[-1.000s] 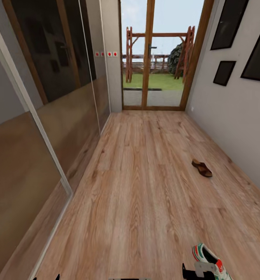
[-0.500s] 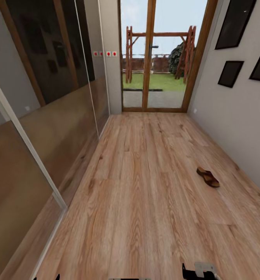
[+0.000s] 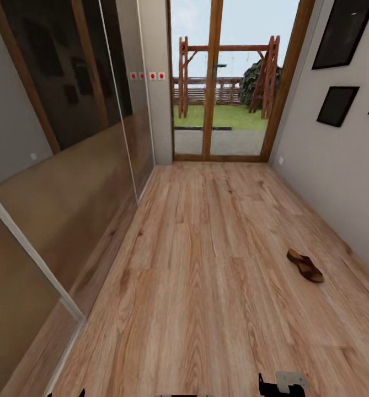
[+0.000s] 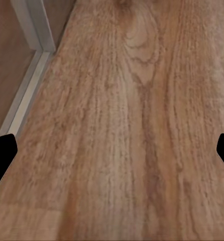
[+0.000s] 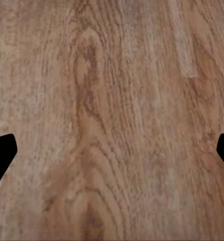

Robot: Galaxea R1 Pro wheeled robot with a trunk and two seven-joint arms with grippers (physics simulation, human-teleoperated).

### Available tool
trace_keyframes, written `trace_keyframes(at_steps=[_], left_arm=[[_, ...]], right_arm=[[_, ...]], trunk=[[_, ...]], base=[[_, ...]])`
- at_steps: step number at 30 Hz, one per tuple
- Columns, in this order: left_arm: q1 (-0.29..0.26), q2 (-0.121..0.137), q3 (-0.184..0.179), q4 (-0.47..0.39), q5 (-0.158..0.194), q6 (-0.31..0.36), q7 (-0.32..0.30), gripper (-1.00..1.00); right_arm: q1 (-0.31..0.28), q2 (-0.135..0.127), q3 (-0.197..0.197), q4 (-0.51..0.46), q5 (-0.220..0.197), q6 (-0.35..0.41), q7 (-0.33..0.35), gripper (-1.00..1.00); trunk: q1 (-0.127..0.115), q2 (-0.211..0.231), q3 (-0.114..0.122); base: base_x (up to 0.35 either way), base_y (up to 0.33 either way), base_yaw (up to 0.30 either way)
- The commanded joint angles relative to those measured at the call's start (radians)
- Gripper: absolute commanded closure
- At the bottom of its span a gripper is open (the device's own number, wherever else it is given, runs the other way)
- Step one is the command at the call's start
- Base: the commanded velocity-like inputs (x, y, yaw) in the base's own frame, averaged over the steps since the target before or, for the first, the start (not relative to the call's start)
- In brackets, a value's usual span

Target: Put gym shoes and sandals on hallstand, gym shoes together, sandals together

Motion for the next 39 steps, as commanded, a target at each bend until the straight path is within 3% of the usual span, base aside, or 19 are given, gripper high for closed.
trace_keyframes(at_steps=[1,39], left_arm=[[-0.001,0.000,0.002,0.001,0.007,0.000,-0.010,-1.00],[-0.001,0.000,0.002,0.001,0.006,0.000,-0.010,-1.00]], right_arm=[[0.000,0.000,0.009,0.000,-0.008,-0.002,-0.004,-1.00],[0.000,-0.001,0.007,-0.001,-0.011,-0.002,-0.005,-1.00]], trunk=[[0.000,0.000,-0.001],[0.000,0.000,-0.001]], base=[[0.337,0.000,0.000],[0.337,0.000,0.000]])
